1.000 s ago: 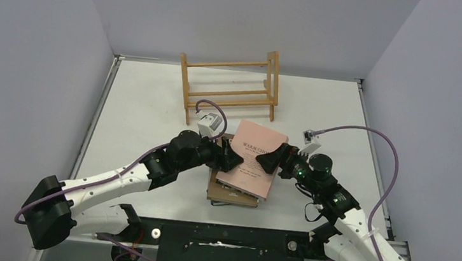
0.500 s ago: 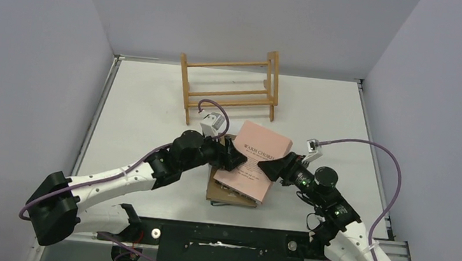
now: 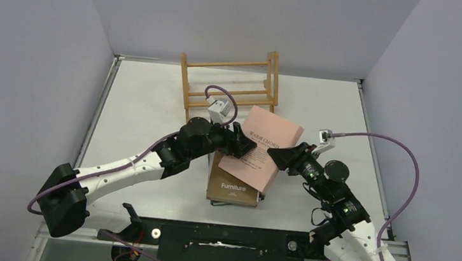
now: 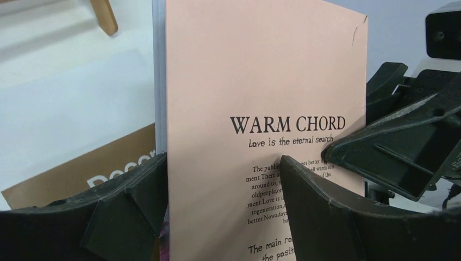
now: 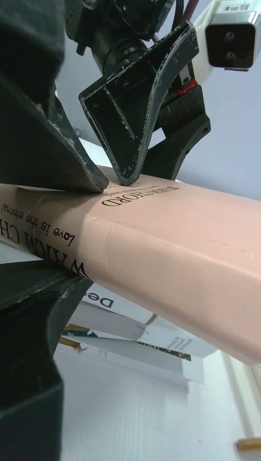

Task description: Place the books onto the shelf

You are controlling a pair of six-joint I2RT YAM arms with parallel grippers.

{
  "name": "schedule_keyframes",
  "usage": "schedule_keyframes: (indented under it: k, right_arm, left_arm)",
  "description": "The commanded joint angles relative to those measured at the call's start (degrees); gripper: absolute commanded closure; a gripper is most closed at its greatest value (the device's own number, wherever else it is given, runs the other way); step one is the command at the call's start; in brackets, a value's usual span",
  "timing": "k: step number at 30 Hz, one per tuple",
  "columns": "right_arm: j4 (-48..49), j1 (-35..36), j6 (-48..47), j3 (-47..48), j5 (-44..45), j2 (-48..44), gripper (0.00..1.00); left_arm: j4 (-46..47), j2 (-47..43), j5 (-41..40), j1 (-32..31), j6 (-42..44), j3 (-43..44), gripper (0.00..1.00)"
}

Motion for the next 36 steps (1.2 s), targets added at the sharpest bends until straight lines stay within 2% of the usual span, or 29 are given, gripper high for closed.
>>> schedule_keyframes:
  k: [1,3,5,9,13,15,20,24,31,36]
  right_arm:
    - [3.93,1.40,-3.17,7.70,-6.08,1.69,0.94]
    - [2.44,1.41,-5.30,10.62,-5.02,3.53,0.98]
    - [0.87,1.42,-7.55,13.61,-3.74,5.52,0.99]
    - [0.24,1.42,-11.72,17.96,-1.40,9.27,1.00]
    - [1.65,1.43,-16.31,21.27,1.43,13.67,1.00]
    - [2.61,1.37,-18.61,23.74,2.28,17.16,1.00]
    - [8.58,1.36,-23.18,32.10,3.49,29.95,1.00]
    - [13.99,1.74,-25.71,40.77,4.94,42.82,1.00]
    - [19.09,4.03,-29.07,58.04,12.83,63.10,1.00]
    - [20.54,5.89,-30.74,68.08,17.81,75.63,1.00]
  left_arm:
    - [2.29,2.25,1.17,-1.07,2.75,5.48,0.31]
    - [-2.40,0.48,-4.51,-1.04,4.08,6.86,0.31]
    - [-7.90,-3.12,-13.85,-0.88,5.51,7.45,0.30]
    - [-14.77,-14.77,-31.05,0.41,5.88,5.23,0.30]
    - [-19.02,-27.35,-41.36,1.41,5.87,1.96,0.30]
    - [-21.06,-33.64,-44.06,1.72,6.23,0.75,0.30]
    - [-24.94,-41.05,-43.78,1.79,5.38,-2.33,0.30]
    - [-24.03,-43.73,-40.33,1.65,4.41,-6.40,0.30]
    - [-22.94,-45.95,-36.64,1.70,1.86,-11.96,0.30]
    - [-25.68,-50.79,-38.01,1.71,1.29,-12.99,0.30]
